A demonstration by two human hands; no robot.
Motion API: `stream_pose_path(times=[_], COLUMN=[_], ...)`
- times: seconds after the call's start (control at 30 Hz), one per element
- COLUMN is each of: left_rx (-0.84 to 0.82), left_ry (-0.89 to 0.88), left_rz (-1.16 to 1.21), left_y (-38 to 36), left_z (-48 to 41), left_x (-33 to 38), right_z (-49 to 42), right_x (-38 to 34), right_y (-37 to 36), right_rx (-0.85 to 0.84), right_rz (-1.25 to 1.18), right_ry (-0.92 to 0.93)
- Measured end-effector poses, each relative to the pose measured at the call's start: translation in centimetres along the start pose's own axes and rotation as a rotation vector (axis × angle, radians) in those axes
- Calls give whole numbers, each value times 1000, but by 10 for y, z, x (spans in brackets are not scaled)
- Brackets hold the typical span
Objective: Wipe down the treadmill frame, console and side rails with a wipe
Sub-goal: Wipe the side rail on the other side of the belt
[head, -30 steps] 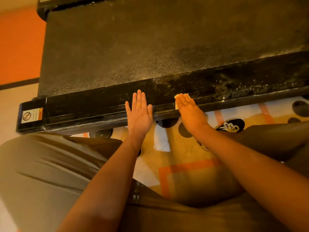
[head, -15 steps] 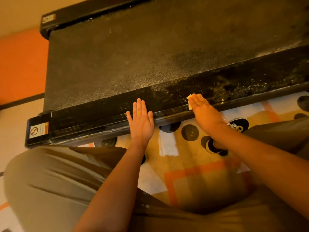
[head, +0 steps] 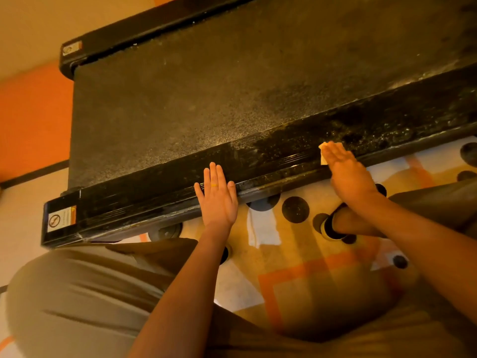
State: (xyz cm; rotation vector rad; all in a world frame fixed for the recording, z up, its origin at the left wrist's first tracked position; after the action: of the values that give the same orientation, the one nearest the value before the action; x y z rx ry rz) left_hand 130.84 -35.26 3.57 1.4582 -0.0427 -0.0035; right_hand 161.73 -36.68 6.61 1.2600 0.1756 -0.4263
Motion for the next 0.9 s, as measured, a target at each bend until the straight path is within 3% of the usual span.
stream_pose_path(times=[0.17, 0.4, 0.5, 0.67, 0.9], left_rx=[12, -47, -38, -31, 15], left_ry=[0, -58, 22, 94, 111], left_rz=[7, 17, 46, 56, 82], left_y=[0, 10, 12, 9, 3], left_z=[0, -7, -11, -9, -9], left_x=[0, -8, -26, -32, -31], right_z=[1, 20, 25, 17, 11], right_x=[-16, -121, -163, -184, -119], right_y=[-11, -53, -70, -86, -65], right_rx=[15, -34, -96, -114, -7], right_rz=[28, 93, 2, -68, -67], right_ry=[-30, 334, 430, 398, 280])
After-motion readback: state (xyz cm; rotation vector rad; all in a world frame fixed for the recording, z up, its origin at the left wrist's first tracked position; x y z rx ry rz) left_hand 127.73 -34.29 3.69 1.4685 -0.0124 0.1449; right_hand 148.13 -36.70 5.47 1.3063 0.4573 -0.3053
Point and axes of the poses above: each hand's wrist, its own z-axis away from the middle knuckle, its own y-axis out of the back of the hand, x = y × z, the point moved 3 cm from there along -z, towards the middle knuckle, and after that the axes turned 10 degrees about -z, right-handed, at the moved point
